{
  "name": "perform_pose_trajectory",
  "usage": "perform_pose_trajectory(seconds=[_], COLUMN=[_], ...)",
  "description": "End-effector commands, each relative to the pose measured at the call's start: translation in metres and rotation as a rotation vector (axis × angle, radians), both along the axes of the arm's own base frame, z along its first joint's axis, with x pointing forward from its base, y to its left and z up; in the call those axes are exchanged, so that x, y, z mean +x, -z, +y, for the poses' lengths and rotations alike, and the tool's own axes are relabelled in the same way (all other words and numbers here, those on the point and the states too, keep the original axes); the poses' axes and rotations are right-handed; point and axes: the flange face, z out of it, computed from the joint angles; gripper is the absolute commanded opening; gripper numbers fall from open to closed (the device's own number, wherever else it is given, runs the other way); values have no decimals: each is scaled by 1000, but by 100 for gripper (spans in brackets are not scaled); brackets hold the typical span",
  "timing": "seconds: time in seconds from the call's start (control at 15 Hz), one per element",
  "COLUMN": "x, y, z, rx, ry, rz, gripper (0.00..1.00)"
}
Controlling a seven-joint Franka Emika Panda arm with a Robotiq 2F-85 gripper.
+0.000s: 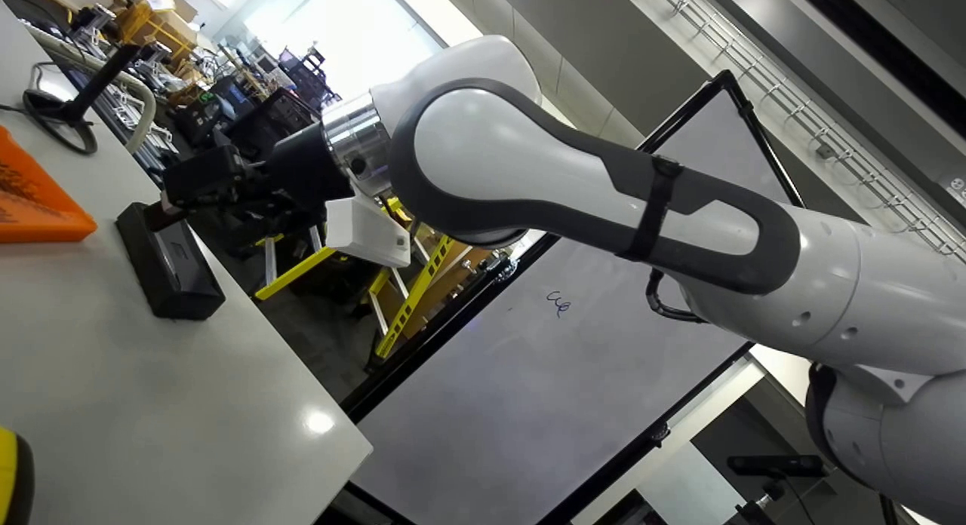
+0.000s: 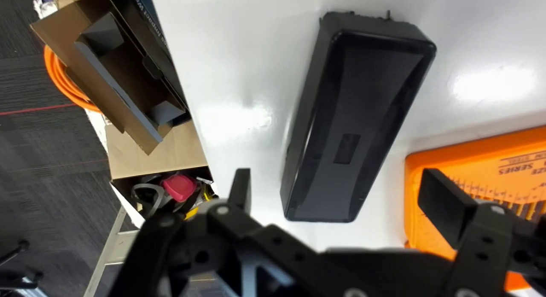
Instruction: Use the eraser to clean the whiteboard
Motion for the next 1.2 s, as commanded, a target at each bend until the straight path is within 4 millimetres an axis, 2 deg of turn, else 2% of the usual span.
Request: perform_pose_trajectory(seconds=[0.0,0.27,0.33,0.4,0.47,0.67,0.8,1.0,1.13], x=[7,9,9,10,10,10,11,9,6], y=[1,7,8,9,9,10,9,5,-6], z=[4,3,3,2,3,3,3,3,-1], rx=[7,-13,-17,-24,-27,-33,-34,-41,-56], ry=[11,12,13,11,10,10,9,10,11], rz=[46,72,76,82,88,98,103,114,97], gripper=[100,100,75,74,68,42,30,30,30])
